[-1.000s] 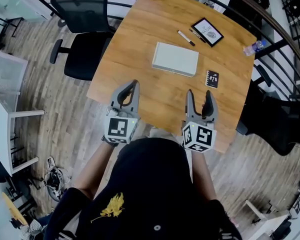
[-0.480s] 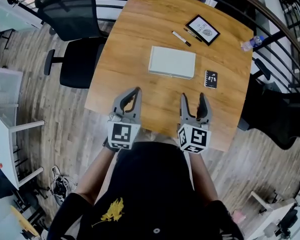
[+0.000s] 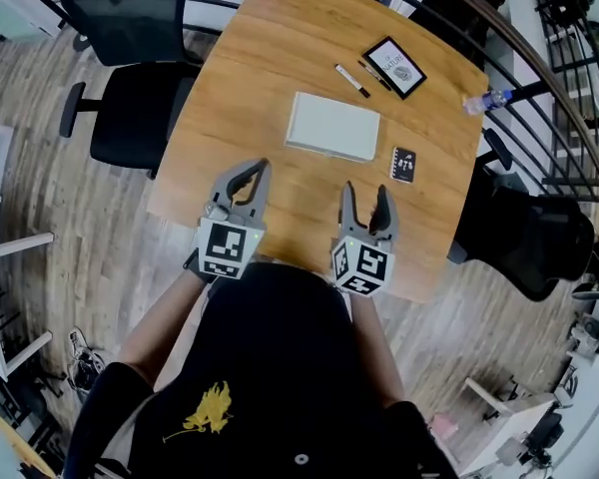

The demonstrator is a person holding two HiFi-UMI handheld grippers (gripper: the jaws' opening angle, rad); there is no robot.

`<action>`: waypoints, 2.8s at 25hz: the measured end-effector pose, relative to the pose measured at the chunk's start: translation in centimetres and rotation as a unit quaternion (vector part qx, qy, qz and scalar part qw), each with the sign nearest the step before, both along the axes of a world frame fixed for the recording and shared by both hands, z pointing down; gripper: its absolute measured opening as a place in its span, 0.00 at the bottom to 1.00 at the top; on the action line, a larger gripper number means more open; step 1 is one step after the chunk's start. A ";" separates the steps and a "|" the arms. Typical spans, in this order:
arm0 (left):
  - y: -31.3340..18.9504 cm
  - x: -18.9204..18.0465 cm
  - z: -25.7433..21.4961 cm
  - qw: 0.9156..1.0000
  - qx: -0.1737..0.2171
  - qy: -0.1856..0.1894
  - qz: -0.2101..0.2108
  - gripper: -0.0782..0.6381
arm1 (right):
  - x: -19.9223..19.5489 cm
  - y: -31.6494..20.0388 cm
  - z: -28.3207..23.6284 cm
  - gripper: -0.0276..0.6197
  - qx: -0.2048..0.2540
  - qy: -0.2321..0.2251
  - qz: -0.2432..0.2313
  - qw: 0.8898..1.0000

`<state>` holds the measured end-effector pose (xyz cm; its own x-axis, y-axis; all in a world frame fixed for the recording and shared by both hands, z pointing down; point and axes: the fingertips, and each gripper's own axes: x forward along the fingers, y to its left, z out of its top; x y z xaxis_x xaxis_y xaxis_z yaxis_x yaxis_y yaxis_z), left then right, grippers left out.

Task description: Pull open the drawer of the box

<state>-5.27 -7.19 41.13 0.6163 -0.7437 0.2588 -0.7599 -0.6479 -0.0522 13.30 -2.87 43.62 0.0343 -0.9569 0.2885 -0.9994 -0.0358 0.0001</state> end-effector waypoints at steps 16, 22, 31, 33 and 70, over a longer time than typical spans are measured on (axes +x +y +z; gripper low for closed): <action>-2.6 -0.8 5.1 0.999 -0.039 -0.010 -0.015 0.12 | -0.4 -4.6 6.8 0.43 -0.056 0.010 -0.014 0.998; -3.0 -1.6 8.6 0.997 -0.057 -0.025 -0.038 0.12 | -1.1 -5.7 12.3 0.42 -0.092 0.018 -0.009 0.996; -1.3 0.1 8.8 0.997 -0.071 -0.012 -0.028 0.12 | -0.7 -7.0 18.9 0.42 -0.144 0.001 0.009 0.990; -1.3 0.2 8.9 0.997 -0.072 -0.015 -0.024 0.12 | -0.7 -7.6 20.0 0.41 -0.151 0.013 0.005 0.988; 1.9 0.7 12.4 0.993 -0.117 -0.031 -0.002 0.12 | -1.2 -11.1 25.7 0.22 -0.225 0.053 0.011 0.973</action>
